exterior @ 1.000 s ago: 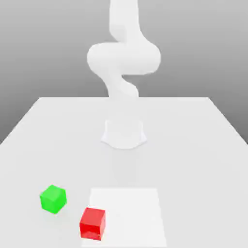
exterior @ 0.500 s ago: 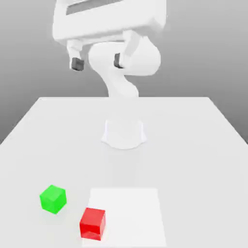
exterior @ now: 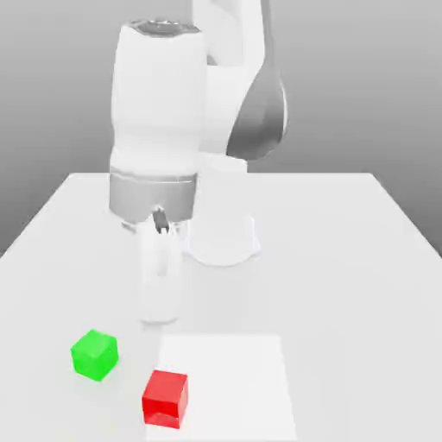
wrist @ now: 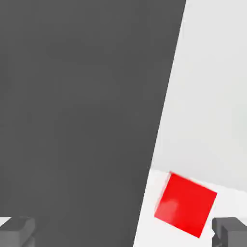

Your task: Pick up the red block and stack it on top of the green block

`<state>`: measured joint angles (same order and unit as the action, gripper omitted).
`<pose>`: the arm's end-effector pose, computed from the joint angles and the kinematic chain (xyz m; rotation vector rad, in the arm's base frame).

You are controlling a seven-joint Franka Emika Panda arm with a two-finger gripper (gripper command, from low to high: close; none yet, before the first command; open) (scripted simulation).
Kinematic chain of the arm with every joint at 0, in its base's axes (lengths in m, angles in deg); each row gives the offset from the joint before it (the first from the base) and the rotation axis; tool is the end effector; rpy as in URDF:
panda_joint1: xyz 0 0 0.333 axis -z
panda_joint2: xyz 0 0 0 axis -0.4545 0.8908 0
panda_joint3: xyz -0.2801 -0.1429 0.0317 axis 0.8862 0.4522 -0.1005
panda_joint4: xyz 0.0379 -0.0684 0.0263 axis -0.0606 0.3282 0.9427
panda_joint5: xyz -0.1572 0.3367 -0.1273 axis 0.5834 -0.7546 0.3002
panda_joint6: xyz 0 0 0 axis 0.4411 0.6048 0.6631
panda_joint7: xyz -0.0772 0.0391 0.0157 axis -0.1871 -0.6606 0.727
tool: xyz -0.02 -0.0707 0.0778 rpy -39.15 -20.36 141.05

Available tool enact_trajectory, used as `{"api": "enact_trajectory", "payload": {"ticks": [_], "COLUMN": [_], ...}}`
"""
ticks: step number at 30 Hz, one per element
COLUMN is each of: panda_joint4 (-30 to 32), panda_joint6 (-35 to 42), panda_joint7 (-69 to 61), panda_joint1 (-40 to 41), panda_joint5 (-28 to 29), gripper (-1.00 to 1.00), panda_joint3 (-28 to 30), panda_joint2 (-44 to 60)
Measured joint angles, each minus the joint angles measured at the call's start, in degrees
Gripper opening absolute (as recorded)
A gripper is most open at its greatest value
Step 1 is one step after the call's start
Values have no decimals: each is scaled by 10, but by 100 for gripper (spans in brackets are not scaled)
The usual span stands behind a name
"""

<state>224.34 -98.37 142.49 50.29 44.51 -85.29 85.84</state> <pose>0.4761 -0.0744 0.2869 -1.2915 2.7837 -0.1739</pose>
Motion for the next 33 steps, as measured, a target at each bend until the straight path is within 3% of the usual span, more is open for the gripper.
{"api": "enact_trajectory", "payload": {"ticks": [6,10,11,18,23,30,32,33], "panda_joint4": [18,9,6,5,21,101,113,114], "panda_joint6": [-41,-103,-119,-124,-52,-20,-45,-61], "panda_joint7": [121,159,165,167,135,297,332,340], "panda_joint1": [-7,-28,-35,-38,-20,85,133,119], "panda_joint5": [-14,17,25,26,-20,-69,-69,-65], "gripper": [0,0,-100,-100,-100,-100,-100,-100], "panda_joint3": [15,44,54,56,31,102,104,97], "panda_joint2": [85,164,184,188,99,-15,-3,12]}}
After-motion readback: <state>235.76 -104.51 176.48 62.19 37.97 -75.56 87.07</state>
